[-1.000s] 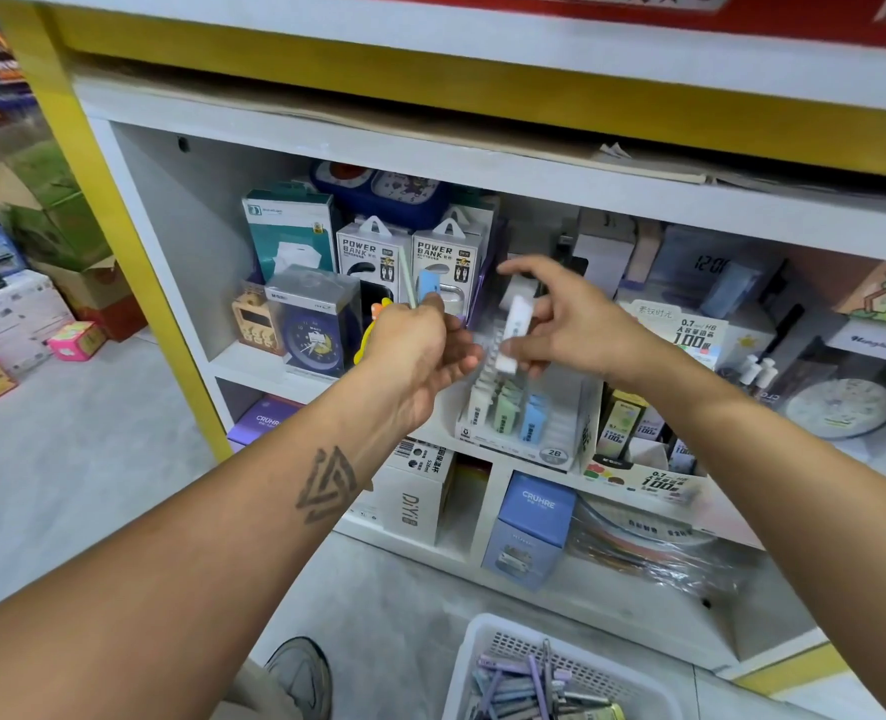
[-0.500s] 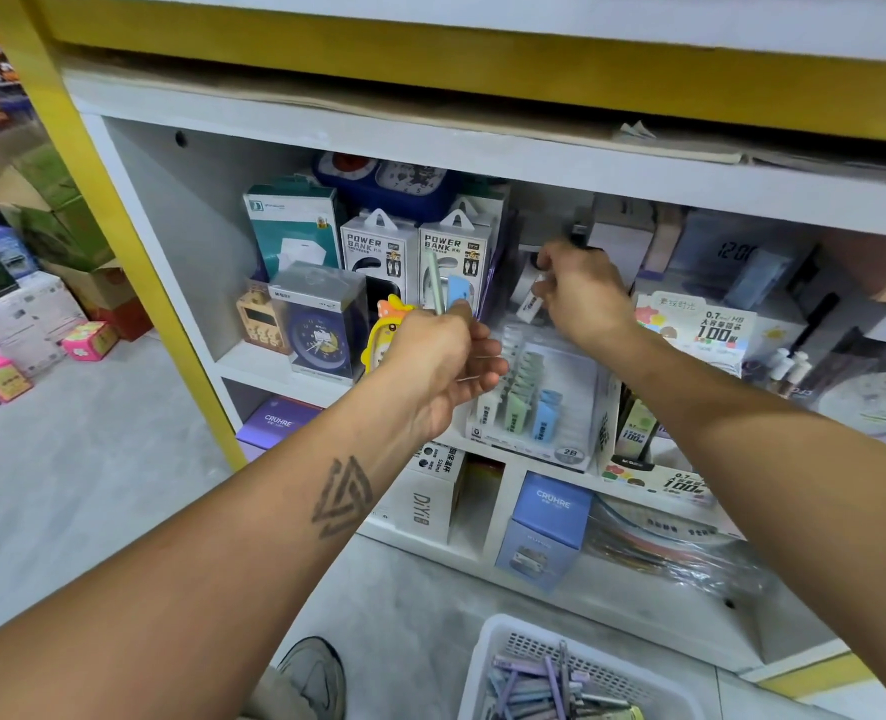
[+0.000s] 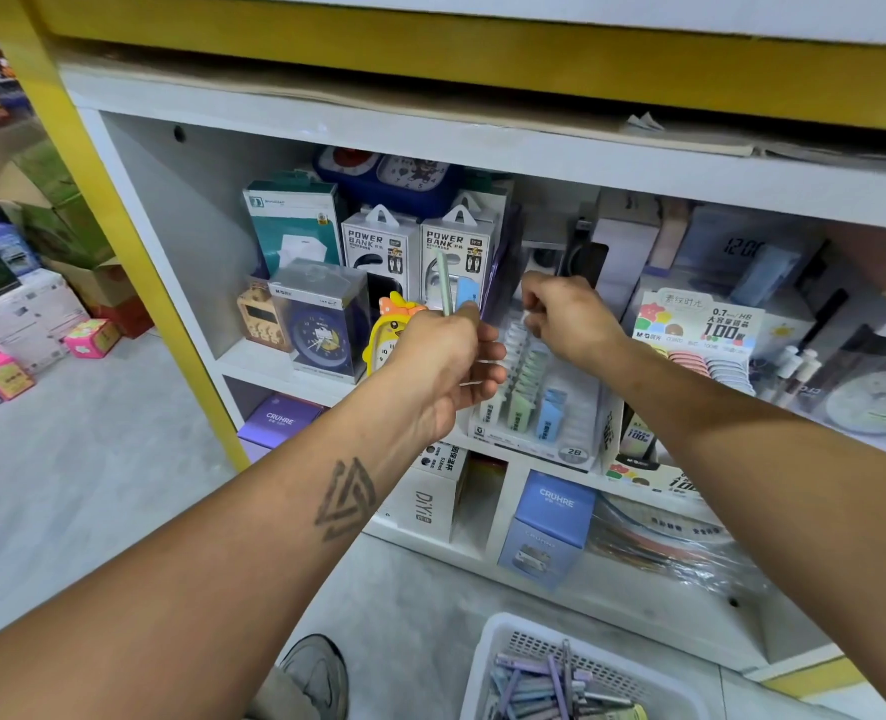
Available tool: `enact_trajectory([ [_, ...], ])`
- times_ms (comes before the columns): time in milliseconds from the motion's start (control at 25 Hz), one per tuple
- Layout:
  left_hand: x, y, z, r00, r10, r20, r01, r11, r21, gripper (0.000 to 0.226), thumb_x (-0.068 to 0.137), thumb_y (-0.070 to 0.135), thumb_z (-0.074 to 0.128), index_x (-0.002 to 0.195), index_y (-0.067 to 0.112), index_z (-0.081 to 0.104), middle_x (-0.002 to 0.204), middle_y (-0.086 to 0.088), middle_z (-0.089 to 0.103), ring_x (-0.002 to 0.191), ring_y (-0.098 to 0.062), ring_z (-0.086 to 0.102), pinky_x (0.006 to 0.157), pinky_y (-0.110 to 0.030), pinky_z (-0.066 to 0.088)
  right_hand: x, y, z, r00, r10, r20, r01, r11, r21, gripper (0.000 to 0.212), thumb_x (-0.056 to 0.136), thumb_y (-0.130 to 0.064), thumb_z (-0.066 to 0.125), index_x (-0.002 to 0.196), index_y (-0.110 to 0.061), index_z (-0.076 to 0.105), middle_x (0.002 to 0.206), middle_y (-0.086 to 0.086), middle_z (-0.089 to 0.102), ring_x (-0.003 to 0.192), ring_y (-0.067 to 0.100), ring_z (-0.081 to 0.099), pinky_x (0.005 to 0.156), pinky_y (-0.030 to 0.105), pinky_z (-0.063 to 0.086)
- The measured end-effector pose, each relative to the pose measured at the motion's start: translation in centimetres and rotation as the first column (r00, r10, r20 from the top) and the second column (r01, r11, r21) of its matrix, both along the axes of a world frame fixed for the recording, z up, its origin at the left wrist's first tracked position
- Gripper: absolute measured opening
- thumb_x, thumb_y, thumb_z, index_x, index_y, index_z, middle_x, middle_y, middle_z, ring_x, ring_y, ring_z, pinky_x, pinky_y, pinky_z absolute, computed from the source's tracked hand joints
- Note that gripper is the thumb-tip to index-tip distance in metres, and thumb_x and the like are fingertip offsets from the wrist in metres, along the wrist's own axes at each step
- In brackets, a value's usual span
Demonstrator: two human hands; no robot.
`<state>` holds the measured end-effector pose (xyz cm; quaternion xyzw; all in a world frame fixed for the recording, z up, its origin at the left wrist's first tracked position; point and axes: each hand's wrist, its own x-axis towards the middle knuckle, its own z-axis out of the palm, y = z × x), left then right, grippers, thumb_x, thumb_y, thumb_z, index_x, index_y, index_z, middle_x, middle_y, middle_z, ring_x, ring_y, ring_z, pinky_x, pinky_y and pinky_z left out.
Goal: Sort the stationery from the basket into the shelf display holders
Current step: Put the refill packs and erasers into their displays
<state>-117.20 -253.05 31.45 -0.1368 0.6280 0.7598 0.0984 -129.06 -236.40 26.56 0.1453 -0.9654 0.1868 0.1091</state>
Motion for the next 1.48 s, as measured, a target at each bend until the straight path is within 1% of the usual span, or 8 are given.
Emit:
enact_trajectory([
  [200, 0.0, 0.0, 0.0, 1.000, -0.014, 0.005, 0.014, 1.000, 0.011, 0.033, 0.105, 0.031, 0.040, 0.092, 0.006, 0.058, 0.067, -0.007, 0.059, 0.048, -0.018, 0.052, 0.045, -0.022, 0.043, -0.7, -0.2, 0.0, 0.998, 0.018, 0.056, -0.020, 0.999, 0.043, 0.022, 0.089, 0.006, 0.055, 0.088, -0.015, 0.059, 0.089, 0.010, 0.065, 0.080, 0.028, 0.065, 0.074, 0.040, 0.058],
  [360, -0.1, 0.1, -0.1, 0.999, -0.045, 0.023, 0.044, 0.999, 0.027, 0.034, 0.104, 0.031, 0.041, 0.088, 0.008, 0.058, 0.064, -0.006, 0.058, 0.045, -0.017, 0.051, 0.045, -0.021, 0.042, -0.2, -0.7, 0.8, 0.991, -0.041, 0.125, 0.015, 0.979, 0.204, 0.037, 0.090, 0.003, 0.058, 0.118, -0.018, 0.071, 0.118, 0.007, 0.069, 0.103, 0.024, 0.066, 0.093, 0.031, 0.053],
  [480, -0.1, 0.3, -0.2, 0.991, -0.126, 0.049, 0.124, 0.991, 0.038, 0.035, 0.104, 0.033, 0.041, 0.087, 0.010, 0.060, 0.062, -0.004, 0.056, 0.045, -0.015, 0.047, 0.045, -0.020, 0.039, 1.9, -1.2, 3.8, 0.980, -0.017, 0.197, 0.073, 0.957, -0.282, 0.020, 0.098, -0.013, 0.060, 0.112, -0.016, 0.075, 0.105, 0.003, 0.075, 0.086, 0.016, 0.068, 0.081, 0.028, 0.054],
  [560, 0.0, 0.5, -0.2, 0.978, -0.202, 0.046, 0.200, 0.978, 0.052, 0.034, 0.104, 0.035, 0.043, 0.092, 0.010, 0.062, 0.062, -0.003, 0.055, 0.047, -0.014, 0.045, 0.045, -0.021, 0.036, 4.9, -1.0, 5.7, 0.902, 0.206, 0.380, 0.157, 0.664, -0.732, 0.017, 0.098, -0.024, 0.064, 0.100, -0.012, 0.075, 0.084, 0.005, 0.075, 0.066, 0.013, 0.064, 0.060, 0.024, 0.052],
  [760, 1.3, 1.9, 0.2, 0.922, -0.387, 0.024, 0.383, 0.918, 0.105, 0.035, 0.101, 0.039, 0.048, 0.104, 0.008, 0.063, 0.071, -0.006, 0.061, 0.052, -0.015, 0.051, 0.046, -0.022, 0.039, 10.3, 1.4, 6.8, 0.880, 0.287, 0.379, 0.189, 0.520, -0.833, 0.014, 0.087, -0.003, 0.073, 0.101, -0.005, 0.072, 0.078, 0.008, 0.073, 0.060, 0.011, 0.062, 0.055, 0.019, 0.051],
  [920, 1.3, 2.5, 0.0, 0.951, -0.304, 0.051, 0.298, 0.950, 0.095, 0.033, 0.103, 0.031, 0.044, 0.107, 0.003, 0.062, 0.068, -0.008, 0.064, 0.050, -0.016, 0.052, 0.045, -0.021, 0.040, 12.1, 3.8, 6.3, 0.920, 0.210, 0.330, 0.227, 0.402, -0.887, 0.006, 0.090, 0.003, 0.068, 0.095, 0.000, 0.067, 0.083, 0.020, 0.074, 0.066, 0.021, 0.071, 0.062, 0.023, 0.058],
  [1200, 0.6, 3.4, -0.2, 0.983, -0.171, -0.062, 0.164, 0.981, -0.106, 0.019, 0.101, 0.022, 0.048, 0.091, 0.007, 0.056, 0.058, -0.003, 0.048, 0.043, -0.015, 0.040, 0.044, -0.023, 0.029, 13.5, 4.8, 4.7, 0.942, 0.153, 0.299, 0.077, 0.769, -0.634, 0.015, 0.078, 0.000, 0.082, 0.085, -0.010, 0.073, 0.072, -0.003, 0.073, 0.068, 0.006, 0.066, 0.067, 0.018, 0.051],
  [1480, 0.7, 4.9, -0.4, 0.974, -0.205, -0.094, 0.196, 0.976, -0.096, 0.019, 0.101, 0.014, 0.044, 0.085, 0.006, 0.051, 0.057, -0.005, 0.043, 0.044, -0.017, 0.040, 0.044, -0.023, 0.030, 13.6, 2.9, 4.5, 0.951, 0.154, 0.267, 0.039, 0.800, -0.599, 0.022, 0.085, 0.000, 0.070, 0.097, -0.016, 0.061, 0.069, 0.003, 0.069, 0.057, 0.012, 0.067, 0.059, 0.029, 0.057],
])
